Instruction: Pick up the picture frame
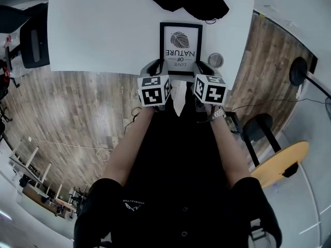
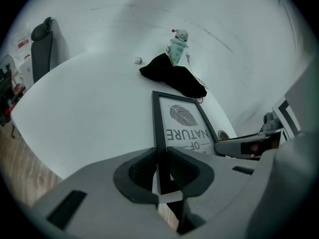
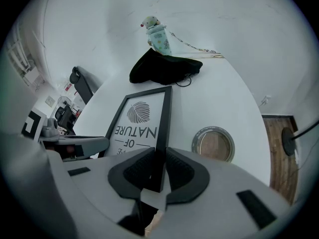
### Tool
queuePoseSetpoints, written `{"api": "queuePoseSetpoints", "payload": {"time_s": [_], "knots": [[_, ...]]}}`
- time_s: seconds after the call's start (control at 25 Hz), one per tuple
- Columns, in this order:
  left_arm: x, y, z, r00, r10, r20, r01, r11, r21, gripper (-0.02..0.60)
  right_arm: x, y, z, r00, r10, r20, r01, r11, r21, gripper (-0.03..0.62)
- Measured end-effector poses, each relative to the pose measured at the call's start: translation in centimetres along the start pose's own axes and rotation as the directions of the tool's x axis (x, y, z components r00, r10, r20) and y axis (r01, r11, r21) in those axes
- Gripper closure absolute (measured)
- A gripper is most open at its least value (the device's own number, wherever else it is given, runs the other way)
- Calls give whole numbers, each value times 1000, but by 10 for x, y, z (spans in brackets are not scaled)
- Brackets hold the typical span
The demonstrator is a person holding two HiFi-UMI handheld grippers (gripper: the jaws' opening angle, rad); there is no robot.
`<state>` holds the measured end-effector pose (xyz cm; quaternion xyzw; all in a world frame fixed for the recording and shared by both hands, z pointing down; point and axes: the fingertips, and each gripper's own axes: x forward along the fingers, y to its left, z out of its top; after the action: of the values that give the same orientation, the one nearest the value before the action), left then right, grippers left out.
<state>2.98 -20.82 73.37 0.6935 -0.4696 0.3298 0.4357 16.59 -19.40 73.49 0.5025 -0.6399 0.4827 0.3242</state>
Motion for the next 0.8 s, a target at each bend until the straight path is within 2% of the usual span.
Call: {"api": "queuePoseSetpoints", "payload": {"time_s": [0.8], "knots": [[-45,9,-12,995,-54,87,46,995,87,509,-34,34,-28,990,-47,130,38,997,73,525]]}}
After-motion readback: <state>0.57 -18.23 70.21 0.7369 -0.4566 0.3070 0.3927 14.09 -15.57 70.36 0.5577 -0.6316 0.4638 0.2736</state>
